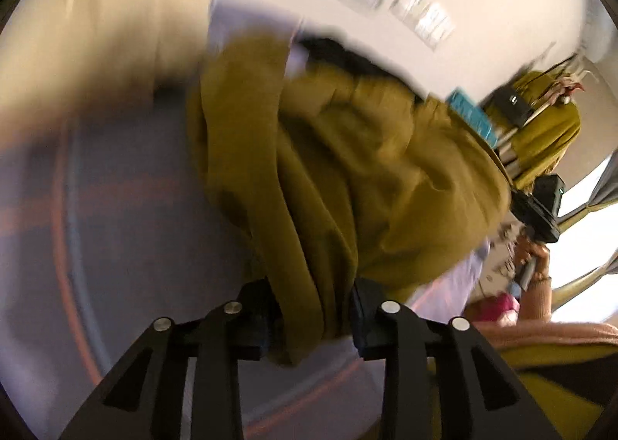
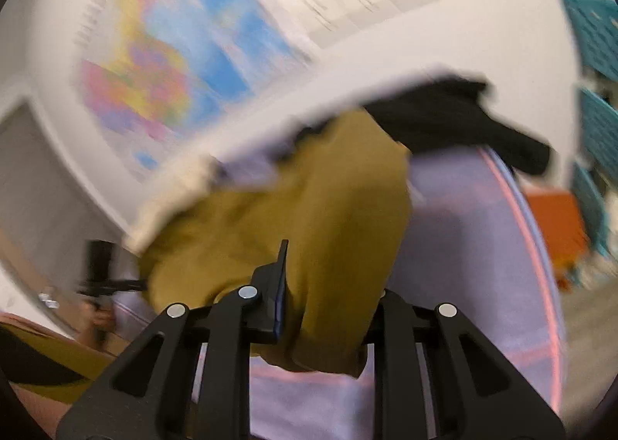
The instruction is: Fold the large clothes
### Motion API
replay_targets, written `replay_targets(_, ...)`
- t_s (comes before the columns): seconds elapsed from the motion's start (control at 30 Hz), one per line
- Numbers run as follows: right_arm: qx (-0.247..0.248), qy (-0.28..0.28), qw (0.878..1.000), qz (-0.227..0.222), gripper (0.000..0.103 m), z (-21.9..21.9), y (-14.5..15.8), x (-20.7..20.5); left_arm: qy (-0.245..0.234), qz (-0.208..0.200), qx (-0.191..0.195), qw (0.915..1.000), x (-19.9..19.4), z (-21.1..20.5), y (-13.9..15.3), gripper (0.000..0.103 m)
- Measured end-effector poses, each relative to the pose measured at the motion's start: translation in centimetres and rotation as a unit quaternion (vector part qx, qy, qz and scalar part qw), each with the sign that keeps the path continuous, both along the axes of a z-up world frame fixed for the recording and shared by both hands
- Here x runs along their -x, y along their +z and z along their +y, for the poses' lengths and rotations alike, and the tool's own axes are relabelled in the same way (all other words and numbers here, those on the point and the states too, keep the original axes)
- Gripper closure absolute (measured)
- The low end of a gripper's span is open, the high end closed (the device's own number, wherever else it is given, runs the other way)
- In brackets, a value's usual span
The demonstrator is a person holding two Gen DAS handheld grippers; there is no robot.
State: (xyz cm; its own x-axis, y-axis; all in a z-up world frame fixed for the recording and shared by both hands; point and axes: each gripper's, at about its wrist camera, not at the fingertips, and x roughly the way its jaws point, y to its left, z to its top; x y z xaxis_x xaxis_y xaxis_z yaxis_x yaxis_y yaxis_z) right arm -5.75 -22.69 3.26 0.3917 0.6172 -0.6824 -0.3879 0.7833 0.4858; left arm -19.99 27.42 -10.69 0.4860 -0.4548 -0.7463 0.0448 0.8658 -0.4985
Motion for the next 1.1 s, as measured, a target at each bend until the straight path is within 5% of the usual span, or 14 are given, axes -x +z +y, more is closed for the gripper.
replay_targets(0.03, 0.016, -0.006, 1.000, 0.019, 0.082, -0.1, -1.2, -0.2, 0.002, -0.004, 0.011, 0.9999, 0.3, 0.3, -0.4, 0.065)
replay_targets(0.1, 0.065, -0.024, 0.996, 0.057, 0.063, -0.5, -3.8, -0.5, 0.010, -0.018, 0.001, 0.9998, 0.1, 0.4, 0.7, 0.057)
replay_targets(0.13, 0.071, -0.041, 0.995, 0.050, 0.058, -0.8, -3.6, -0.4, 0.018, -0.030, -0.036, 0.9987, 0.3, 0.2, 1.8, 0.041)
replay_targets(0.27, 0.103, -0.097, 0.988, -0.066, 0.033, -1.2, 2.1, 0.8, 0.041, -0.115, -0.119, 0.9853, 2.1, 0.2, 7.3, 0.020)
replay_targets(0.37, 0.116, -0.041, 0.985, -0.120, 0.033, 2.6, 4.4, 0.4, 0.045, -0.144, -0.194, 0.9694, 0.9, -1.1, 9.2, 0.017)
replay_targets(0.5, 0.145, 0.065, 0.981, -0.114, 0.045, 11.0, 2.7, -2.0, 0.021, -0.130, -0.240, 0.9619, -2.8, -2.9, 8.5, 0.019)
replay_targets(0.63, 0.187, 0.115, 0.974, -0.061, 0.053, 16.6, -2.0, -5.5, 0.018, -0.080, -0.283, 0.9555, -6.5, -3.9, 5.8, 0.033)
replay_targets(0.7, 0.191, 0.119, 0.974, -0.034, 0.081, 17.6, -3.7, -6.4, 0.020, -0.058, -0.286, 0.9564, -7.8, -3.8, 4.7, 0.036)
replay_targets(0.77, 0.200, 0.113, 0.973, -0.029, 0.098, 17.6, -4.2, -7.3, 0.029, -0.042, -0.293, 0.9547, -8.6, -3.3, 4.0, 0.040)
replay_targets(0.93, 0.175, 0.053, 0.979, -0.087, 0.101, 15.7, -0.8, -8.0, 0.058, -0.034, -0.275, 0.9591, -9.3, -1.6, 4.0, 0.036)
replay_targets(1.1, 0.239, 0.071, 0.968, -0.029, 0.099, 17.3, -6.0, -9.8, 0.066, -0.029, -0.287, 0.9553, -9.6, -2.2, 3.8, 0.031)
